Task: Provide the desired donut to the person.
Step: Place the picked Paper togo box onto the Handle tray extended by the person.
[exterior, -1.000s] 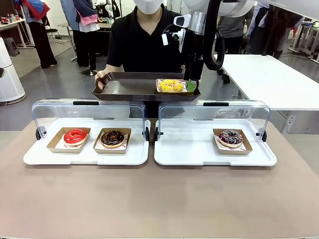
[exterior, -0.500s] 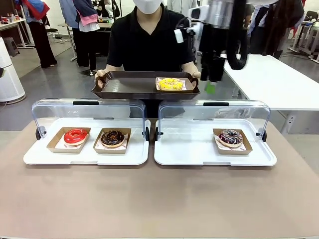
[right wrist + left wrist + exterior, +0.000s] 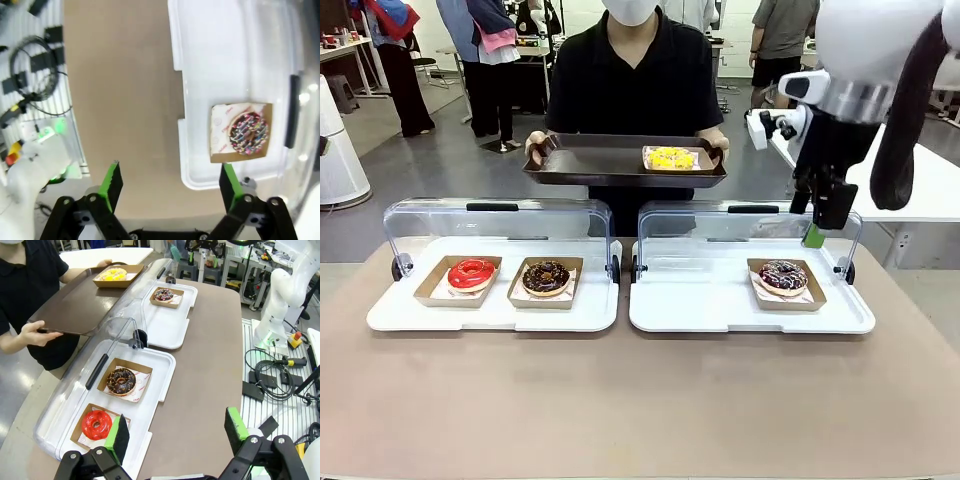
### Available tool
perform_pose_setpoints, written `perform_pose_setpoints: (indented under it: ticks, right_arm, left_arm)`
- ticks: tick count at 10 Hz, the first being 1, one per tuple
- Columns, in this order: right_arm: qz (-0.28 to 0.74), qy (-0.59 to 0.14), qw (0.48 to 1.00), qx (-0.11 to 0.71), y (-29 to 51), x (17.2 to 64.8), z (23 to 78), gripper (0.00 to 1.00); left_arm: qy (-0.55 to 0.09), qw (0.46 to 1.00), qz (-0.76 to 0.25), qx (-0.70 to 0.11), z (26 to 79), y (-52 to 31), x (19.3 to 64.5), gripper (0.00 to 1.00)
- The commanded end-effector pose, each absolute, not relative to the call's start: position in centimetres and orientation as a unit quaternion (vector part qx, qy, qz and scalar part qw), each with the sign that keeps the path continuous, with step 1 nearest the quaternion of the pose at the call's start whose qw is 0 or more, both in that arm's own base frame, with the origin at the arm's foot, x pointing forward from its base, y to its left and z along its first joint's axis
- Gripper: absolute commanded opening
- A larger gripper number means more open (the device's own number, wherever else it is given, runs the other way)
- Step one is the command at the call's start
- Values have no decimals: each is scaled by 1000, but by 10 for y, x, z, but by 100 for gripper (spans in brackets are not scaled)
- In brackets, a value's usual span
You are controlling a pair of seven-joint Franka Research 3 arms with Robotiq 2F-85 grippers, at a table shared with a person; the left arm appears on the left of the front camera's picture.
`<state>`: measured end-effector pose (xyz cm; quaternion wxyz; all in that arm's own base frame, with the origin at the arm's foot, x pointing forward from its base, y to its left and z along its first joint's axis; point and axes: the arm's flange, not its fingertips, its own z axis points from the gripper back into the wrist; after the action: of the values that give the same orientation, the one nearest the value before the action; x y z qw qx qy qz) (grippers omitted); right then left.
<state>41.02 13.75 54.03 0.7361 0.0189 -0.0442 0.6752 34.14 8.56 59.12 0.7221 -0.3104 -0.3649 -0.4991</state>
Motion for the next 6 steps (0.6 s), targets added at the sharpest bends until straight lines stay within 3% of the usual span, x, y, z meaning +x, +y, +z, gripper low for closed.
perform_pose_setpoints:
  ticks: [1,6]
  right_arm:
    - [674,-65,735,32,133,409,526,100]
    - [671,-48,740,21,132,412,530,100]
  left_arm:
    - [-363,721,-500,-314,593,86,341,100]
    - [-363,721,-500,-314,593,86,341,100]
